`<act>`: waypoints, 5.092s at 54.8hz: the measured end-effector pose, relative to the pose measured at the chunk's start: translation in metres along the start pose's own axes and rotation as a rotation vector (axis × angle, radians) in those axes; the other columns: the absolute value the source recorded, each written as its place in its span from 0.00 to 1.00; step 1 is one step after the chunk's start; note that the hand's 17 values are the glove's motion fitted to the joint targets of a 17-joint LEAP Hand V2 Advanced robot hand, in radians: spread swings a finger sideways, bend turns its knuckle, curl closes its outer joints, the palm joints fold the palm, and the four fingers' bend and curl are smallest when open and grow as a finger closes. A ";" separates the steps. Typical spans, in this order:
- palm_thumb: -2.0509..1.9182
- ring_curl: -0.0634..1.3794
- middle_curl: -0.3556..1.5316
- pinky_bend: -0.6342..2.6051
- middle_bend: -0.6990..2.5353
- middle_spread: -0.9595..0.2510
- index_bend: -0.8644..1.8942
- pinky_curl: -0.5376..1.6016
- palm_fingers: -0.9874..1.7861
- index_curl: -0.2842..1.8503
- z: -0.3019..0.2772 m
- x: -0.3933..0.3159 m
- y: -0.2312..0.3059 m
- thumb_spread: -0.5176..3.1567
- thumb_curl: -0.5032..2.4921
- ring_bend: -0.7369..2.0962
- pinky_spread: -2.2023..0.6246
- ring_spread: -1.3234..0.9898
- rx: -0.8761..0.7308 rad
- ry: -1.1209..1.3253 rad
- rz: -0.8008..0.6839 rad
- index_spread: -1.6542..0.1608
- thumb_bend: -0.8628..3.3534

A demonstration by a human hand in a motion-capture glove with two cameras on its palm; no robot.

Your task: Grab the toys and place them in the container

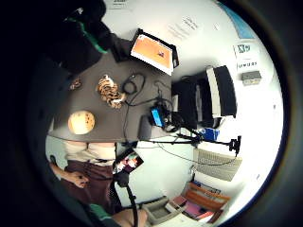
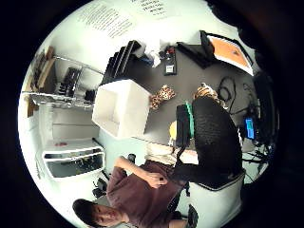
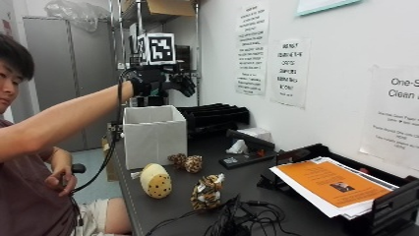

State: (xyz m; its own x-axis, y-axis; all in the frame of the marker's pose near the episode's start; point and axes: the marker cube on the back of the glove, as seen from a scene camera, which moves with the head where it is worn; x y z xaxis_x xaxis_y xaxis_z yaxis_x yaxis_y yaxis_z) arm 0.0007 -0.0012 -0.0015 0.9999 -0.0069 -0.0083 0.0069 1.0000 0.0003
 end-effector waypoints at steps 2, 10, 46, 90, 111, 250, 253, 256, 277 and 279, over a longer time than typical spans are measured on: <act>0.54 0.12 0.20 0.39 0.26 0.77 0.30 0.32 0.47 0.13 -0.001 -0.001 -0.002 0.29 0.17 0.45 0.77 0.53 -0.001 0.007 0.000 0.86 0.23; 0.54 0.19 0.24 0.45 0.28 0.73 0.33 0.37 0.43 0.14 -0.003 -0.009 -0.023 0.44 0.19 0.52 0.76 0.50 -0.029 0.072 0.032 0.83 0.24; 0.51 0.22 0.34 0.51 0.28 0.77 0.33 0.41 0.29 0.19 0.150 0.034 -0.095 0.53 0.24 0.51 0.78 0.53 -0.287 0.104 0.069 0.81 0.21; 0.59 0.34 0.45 0.66 0.43 0.71 0.32 0.45 0.47 0.13 0.328 0.011 -0.110 0.51 0.28 0.74 0.67 0.45 -0.561 0.142 0.162 0.81 0.23; 0.67 0.36 0.54 0.55 0.50 0.55 0.53 0.43 0.70 0.20 0.323 -0.006 -0.116 0.36 0.38 0.72 0.64 0.43 -0.381 0.147 0.070 0.73 0.24; 0.51 0.26 0.40 0.54 0.26 0.83 0.32 0.42 0.25 0.17 0.024 -0.064 -0.046 0.46 0.29 0.47 0.79 0.58 -0.176 0.168 -0.135 0.81 0.19; 0.51 0.26 0.39 0.54 0.27 0.83 0.32 0.42 0.25 0.17 0.044 -0.045 -0.031 0.46 0.29 0.47 0.79 0.58 -0.186 0.140 -0.137 0.81 0.19; 0.51 0.26 0.39 0.53 0.27 0.83 0.32 0.42 0.25 0.17 0.073 -0.033 -0.016 0.46 0.29 0.47 0.79 0.58 -0.190 0.092 -0.158 0.81 0.20; 0.51 0.26 0.35 0.56 0.25 0.83 0.35 0.42 0.30 0.18 0.324 -0.067 0.055 0.46 0.27 0.47 0.79 0.59 -0.398 -0.084 -0.293 0.79 0.20; 0.53 0.26 0.35 0.56 0.26 0.83 0.35 0.42 0.32 0.18 0.324 -0.070 0.053 0.46 0.27 0.48 0.79 0.59 -0.359 -0.073 -0.291 0.79 0.21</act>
State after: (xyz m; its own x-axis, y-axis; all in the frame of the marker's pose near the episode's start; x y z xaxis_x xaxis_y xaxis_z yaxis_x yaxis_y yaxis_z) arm -0.0661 0.0520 0.3233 0.9548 -0.2745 0.1139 0.2971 0.8930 -0.3381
